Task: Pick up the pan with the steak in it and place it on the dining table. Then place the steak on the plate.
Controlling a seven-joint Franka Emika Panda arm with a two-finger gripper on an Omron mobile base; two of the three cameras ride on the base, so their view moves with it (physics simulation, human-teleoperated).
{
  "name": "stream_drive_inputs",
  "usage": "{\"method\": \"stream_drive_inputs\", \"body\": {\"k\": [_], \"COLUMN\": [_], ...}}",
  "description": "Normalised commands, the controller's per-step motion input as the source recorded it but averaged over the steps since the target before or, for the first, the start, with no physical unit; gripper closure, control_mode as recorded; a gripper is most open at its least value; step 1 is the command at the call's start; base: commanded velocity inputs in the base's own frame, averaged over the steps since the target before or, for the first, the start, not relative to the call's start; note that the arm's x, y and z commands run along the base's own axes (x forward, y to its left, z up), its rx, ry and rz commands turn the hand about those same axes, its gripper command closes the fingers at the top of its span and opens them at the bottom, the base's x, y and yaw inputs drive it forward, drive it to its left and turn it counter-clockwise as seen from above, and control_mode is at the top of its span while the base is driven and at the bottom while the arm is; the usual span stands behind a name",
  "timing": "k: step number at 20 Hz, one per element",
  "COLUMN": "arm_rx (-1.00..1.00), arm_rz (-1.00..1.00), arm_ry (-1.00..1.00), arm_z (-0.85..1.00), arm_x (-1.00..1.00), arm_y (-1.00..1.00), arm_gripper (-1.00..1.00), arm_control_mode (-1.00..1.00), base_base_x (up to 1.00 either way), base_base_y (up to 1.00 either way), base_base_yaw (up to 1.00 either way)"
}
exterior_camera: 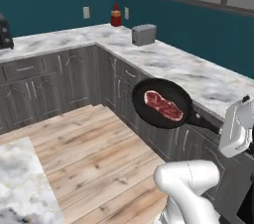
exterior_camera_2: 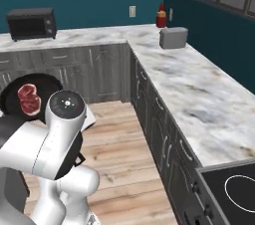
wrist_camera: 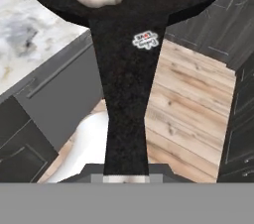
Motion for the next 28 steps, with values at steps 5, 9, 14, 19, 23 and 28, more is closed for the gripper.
{"method": "stream_drive_inputs", "body": {"k": [5, 9, 14, 19, 23, 28], "arm_rx": [0.00, 0.00, 0.00, 0.00, 0.00, 0.00], "arm_rz": [0.00, 0.00, 0.00, 0.00, 0.00, 0.00], "arm_ry": [0.00, 0.00, 0.00, 0.00, 0.00, 0.00], "arm_z": [0.00, 0.00, 0.00, 0.00, 0.00, 0.00], "arm_x": [0.00, 0.00, 0.00, 0.00, 0.00, 0.00], "arm_y": [0.00, 0.00, 0.00, 0.00, 0.00, 0.00], "arm_gripper": [1.00, 1.00, 1.00, 1.00, 1.00, 1.00], "arm_control_mode": [1.00, 1.00, 1.00, 1.00, 1.00, 1.00], "base_base_x": [-0.27, -0.25, 0.44, 1.00, 1.00, 1.00], "base_base_y": [-0.10, -0.24, -0.01, 0.11, 0.10, 0.11], "base_base_yaw": [0.33, 0.18, 0.02, -0.03, -0.03, -0.03]}}
